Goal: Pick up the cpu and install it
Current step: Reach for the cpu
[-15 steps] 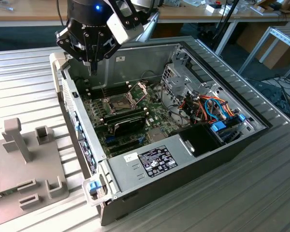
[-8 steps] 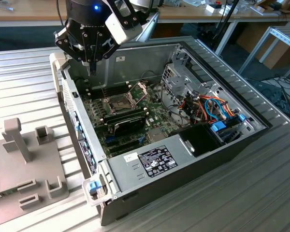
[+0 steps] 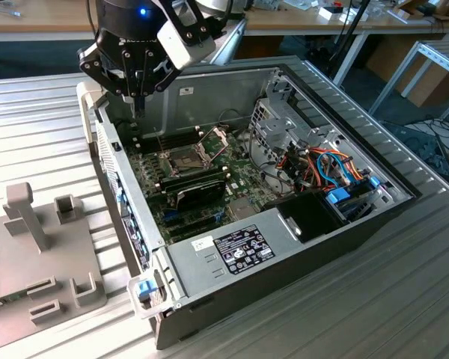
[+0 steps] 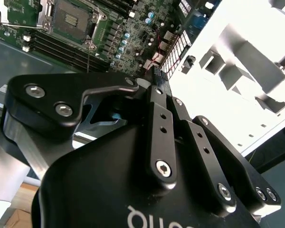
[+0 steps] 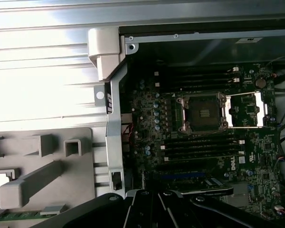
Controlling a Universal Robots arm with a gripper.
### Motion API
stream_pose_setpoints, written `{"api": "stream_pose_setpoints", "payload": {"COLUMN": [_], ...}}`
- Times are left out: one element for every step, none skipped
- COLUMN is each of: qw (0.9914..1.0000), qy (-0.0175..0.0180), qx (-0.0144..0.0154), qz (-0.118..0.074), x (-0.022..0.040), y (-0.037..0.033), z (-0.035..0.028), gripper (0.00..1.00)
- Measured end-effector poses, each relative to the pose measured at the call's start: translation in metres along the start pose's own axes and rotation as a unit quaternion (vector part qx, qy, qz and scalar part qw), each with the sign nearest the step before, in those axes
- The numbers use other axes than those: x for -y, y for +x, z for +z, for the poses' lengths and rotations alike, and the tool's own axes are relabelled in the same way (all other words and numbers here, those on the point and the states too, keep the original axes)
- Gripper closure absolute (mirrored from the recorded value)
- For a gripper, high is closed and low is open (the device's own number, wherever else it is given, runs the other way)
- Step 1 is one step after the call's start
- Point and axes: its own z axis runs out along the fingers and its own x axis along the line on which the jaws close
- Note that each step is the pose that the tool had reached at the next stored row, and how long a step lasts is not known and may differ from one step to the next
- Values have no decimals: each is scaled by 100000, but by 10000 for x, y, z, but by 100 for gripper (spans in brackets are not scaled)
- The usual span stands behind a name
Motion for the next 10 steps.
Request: {"api": "stream_pose_setpoints", "payload": {"qw": [100000,100000,100000,100000,100000,100000,100000,100000,100000,100000], "qy": [3,-1,-1,2,1,-1,4,2,0,-1], "qx": [0,2,2,-3,0,3,0,0,2,0], "qz": [-1,0,-4,-7,3,2,6,1,1,3], "x": [1,2,2,3,3,3,3,3,3,3], "y": [15,31,33,34,37,40,42,43,45,47], "z": [-1,-1,-1,-1,-1,-1,-1,-1,-1,-1], "gripper": [89,89,89,89,89,89,89,89,89,89]}}
